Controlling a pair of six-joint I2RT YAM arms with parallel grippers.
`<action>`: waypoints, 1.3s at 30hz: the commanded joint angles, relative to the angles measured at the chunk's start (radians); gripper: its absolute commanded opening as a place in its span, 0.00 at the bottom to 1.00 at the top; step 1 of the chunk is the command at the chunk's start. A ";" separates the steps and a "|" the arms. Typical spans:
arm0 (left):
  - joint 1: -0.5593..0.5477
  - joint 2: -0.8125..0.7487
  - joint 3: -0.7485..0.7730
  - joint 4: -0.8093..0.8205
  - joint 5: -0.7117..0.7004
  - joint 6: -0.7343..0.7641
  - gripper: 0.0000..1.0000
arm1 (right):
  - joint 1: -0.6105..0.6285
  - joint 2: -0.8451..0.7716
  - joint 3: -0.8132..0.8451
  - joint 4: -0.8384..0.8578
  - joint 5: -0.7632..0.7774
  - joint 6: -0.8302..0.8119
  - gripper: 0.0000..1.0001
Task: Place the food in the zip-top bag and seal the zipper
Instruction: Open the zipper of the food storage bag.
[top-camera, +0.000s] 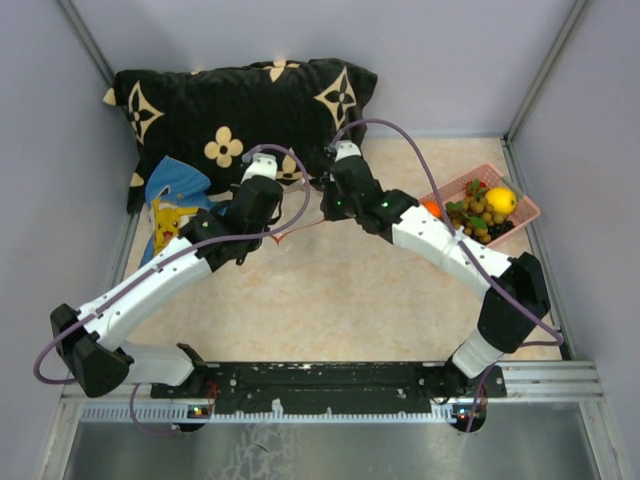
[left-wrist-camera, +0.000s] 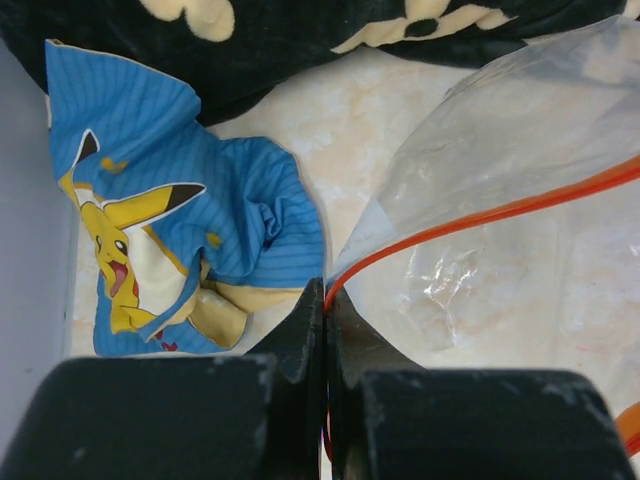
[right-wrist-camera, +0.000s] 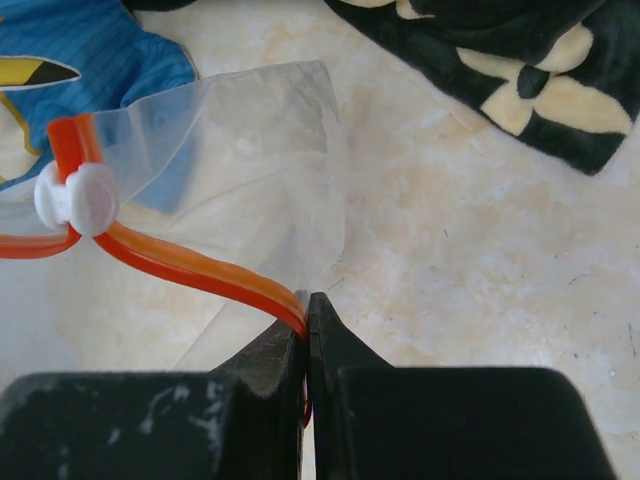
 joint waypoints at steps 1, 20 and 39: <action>0.002 -0.017 0.007 0.000 0.053 -0.031 0.00 | 0.007 -0.009 0.009 -0.015 -0.068 -0.001 0.04; 0.000 0.003 0.035 0.048 0.207 -0.106 0.00 | 0.007 0.152 0.146 0.031 -0.147 0.066 0.54; 0.002 -0.069 0.012 -0.055 -0.151 0.050 0.00 | 0.008 0.228 0.185 -0.042 -0.218 0.006 0.32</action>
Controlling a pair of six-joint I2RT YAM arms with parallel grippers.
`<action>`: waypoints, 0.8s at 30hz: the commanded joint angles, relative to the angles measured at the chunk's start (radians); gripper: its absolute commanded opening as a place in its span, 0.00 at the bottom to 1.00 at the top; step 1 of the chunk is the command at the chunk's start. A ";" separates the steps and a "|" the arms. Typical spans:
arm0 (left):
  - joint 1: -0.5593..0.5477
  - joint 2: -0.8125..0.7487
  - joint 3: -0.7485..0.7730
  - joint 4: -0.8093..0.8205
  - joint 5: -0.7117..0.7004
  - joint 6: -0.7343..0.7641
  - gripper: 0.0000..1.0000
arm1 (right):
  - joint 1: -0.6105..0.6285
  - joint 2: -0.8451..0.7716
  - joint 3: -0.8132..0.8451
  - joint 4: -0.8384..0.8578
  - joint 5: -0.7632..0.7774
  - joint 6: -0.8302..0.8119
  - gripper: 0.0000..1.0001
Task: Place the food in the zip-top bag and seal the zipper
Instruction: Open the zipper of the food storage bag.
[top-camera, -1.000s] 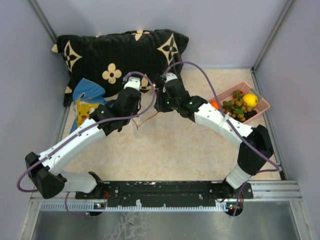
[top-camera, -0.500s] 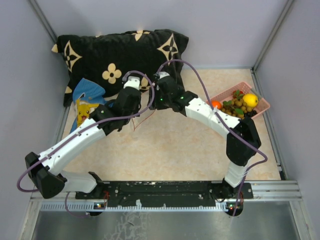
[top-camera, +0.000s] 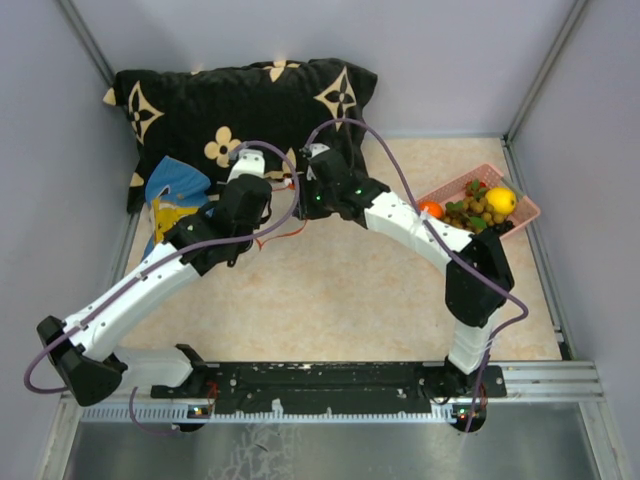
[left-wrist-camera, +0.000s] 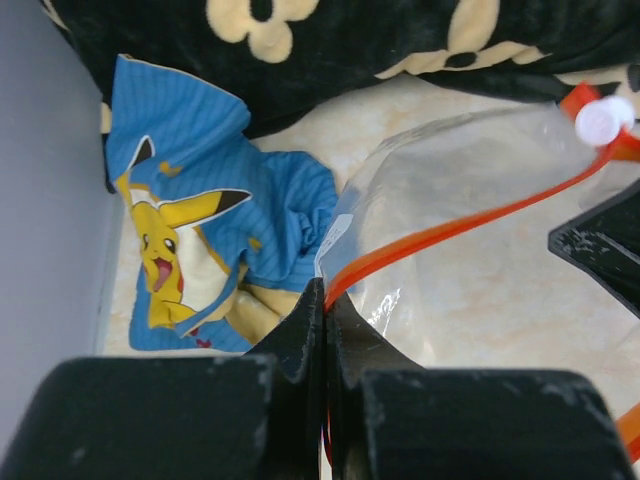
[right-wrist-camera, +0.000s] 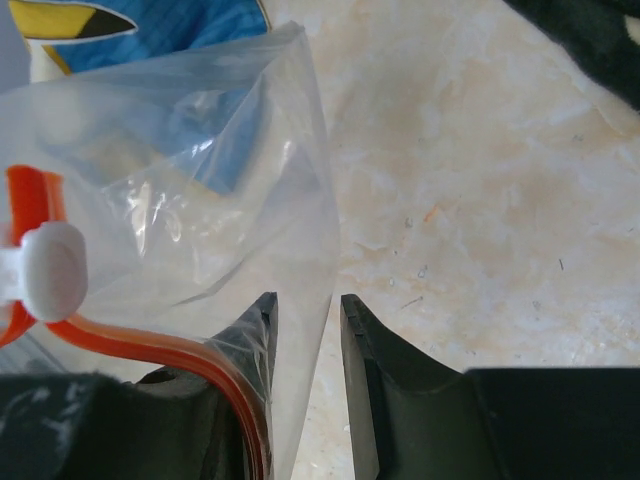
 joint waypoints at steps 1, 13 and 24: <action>0.002 -0.007 -0.016 -0.024 -0.114 0.046 0.00 | 0.008 0.009 -0.001 -0.022 -0.002 -0.032 0.32; 0.002 0.035 -0.096 0.041 0.073 -0.050 0.00 | 0.007 -0.043 -0.207 0.159 -0.021 -0.022 0.32; 0.002 0.057 -0.114 0.081 0.162 -0.101 0.00 | 0.007 -0.185 -0.304 0.257 -0.008 -0.030 0.46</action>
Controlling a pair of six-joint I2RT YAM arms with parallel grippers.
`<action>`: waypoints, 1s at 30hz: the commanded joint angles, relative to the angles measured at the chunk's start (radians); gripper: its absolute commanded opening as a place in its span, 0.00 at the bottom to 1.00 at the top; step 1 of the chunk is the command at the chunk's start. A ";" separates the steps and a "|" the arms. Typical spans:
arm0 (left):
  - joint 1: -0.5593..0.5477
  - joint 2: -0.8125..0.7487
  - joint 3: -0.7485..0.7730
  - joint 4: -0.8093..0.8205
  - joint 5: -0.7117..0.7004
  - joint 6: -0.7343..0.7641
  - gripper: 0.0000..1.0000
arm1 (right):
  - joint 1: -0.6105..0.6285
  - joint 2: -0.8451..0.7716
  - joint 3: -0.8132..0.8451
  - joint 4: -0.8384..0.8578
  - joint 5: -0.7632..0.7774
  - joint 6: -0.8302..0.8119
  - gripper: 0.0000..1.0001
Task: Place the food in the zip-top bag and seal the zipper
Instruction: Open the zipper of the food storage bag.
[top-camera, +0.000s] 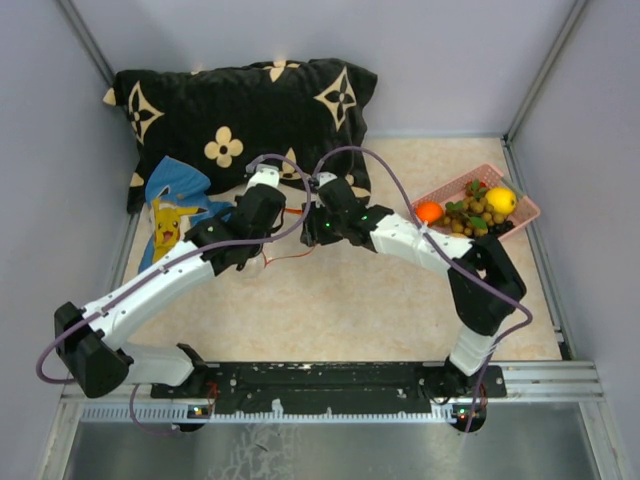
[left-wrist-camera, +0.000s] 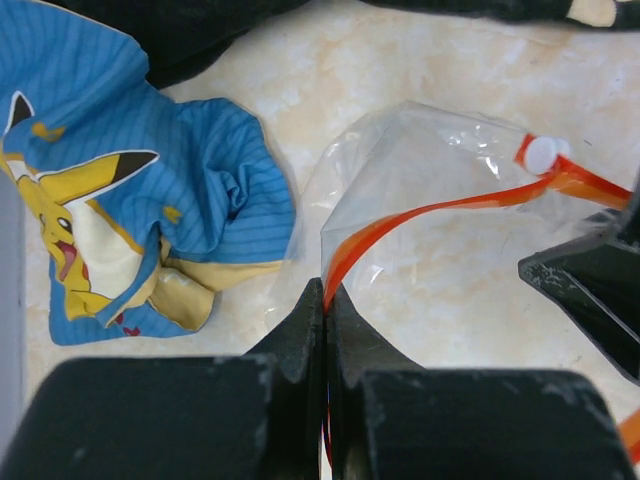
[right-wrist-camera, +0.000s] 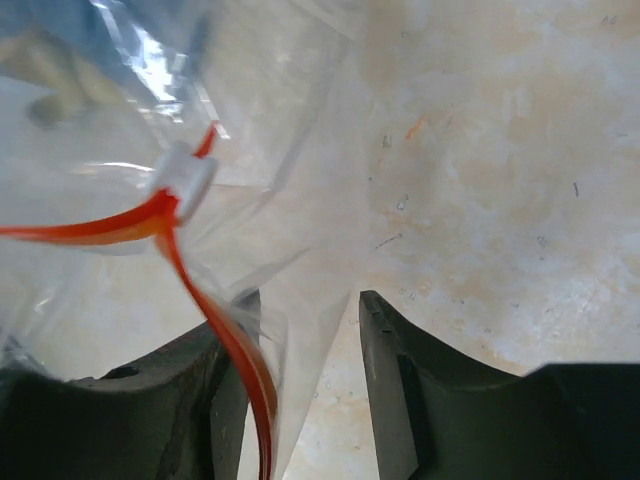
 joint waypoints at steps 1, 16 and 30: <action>0.003 0.004 -0.015 0.047 0.048 -0.035 0.00 | -0.001 -0.151 -0.023 0.108 0.016 -0.007 0.49; 0.002 0.029 -0.021 0.103 0.062 -0.016 0.00 | -0.086 -0.403 -0.097 0.033 -0.060 -0.037 0.74; 0.002 -0.013 0.138 0.015 0.050 0.023 0.00 | -0.116 -0.279 -0.097 0.168 -0.168 0.040 0.77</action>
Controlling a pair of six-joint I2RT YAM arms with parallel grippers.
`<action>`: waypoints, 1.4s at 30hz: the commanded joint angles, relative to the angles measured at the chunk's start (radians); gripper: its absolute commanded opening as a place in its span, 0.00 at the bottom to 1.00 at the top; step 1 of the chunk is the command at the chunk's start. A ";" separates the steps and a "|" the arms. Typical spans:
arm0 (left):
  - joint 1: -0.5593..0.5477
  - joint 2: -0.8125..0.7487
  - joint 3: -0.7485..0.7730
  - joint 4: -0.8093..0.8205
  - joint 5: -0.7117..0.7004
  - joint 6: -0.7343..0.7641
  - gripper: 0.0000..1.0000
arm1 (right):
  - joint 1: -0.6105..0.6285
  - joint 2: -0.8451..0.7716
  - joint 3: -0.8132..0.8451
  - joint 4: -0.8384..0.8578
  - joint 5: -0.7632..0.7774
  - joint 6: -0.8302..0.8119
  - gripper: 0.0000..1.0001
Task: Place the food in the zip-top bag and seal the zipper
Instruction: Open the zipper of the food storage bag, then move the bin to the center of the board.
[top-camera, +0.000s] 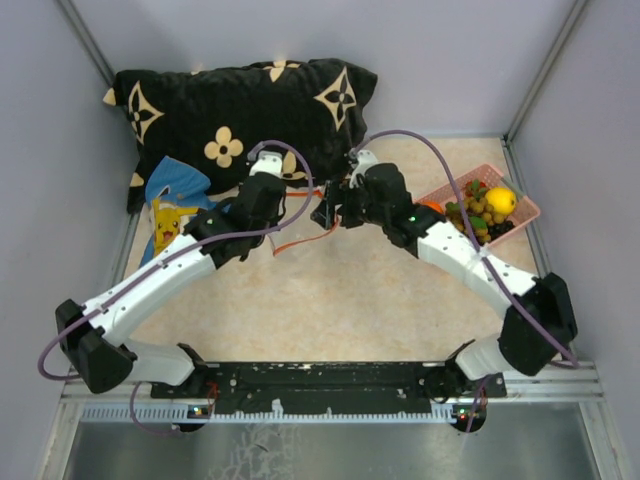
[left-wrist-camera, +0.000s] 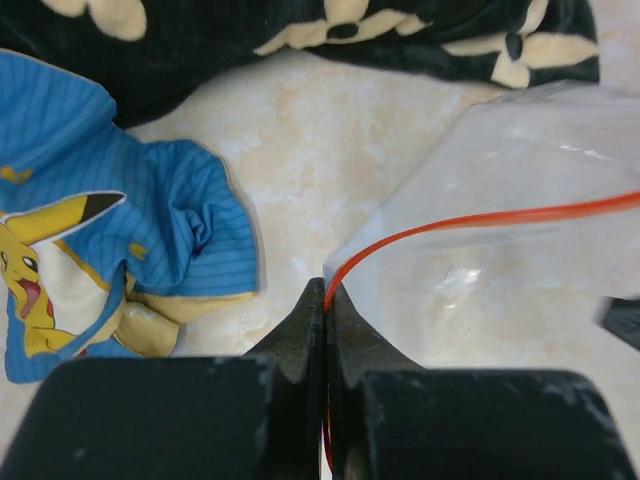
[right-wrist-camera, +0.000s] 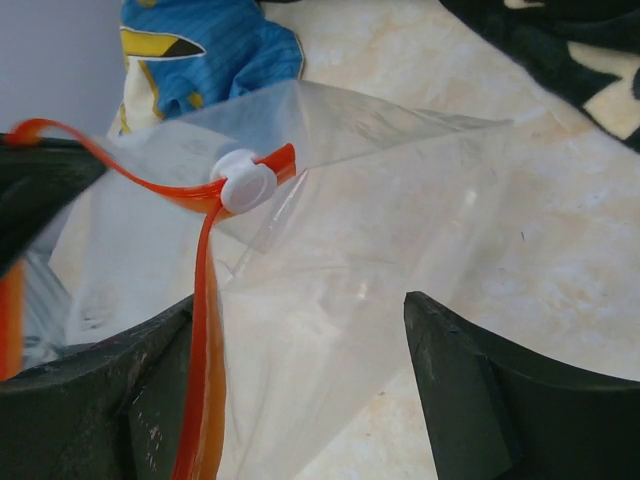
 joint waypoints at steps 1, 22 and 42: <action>0.002 -0.058 0.078 -0.045 -0.016 0.035 0.00 | 0.013 0.113 0.047 0.124 -0.068 0.051 0.77; 0.002 0.056 -0.018 -0.156 -0.166 -0.062 0.00 | 0.072 0.284 0.053 0.376 -0.149 0.236 0.78; 0.002 0.012 -0.040 -0.069 -0.112 -0.023 0.00 | -0.276 -0.045 -0.037 -0.216 0.263 -0.182 0.81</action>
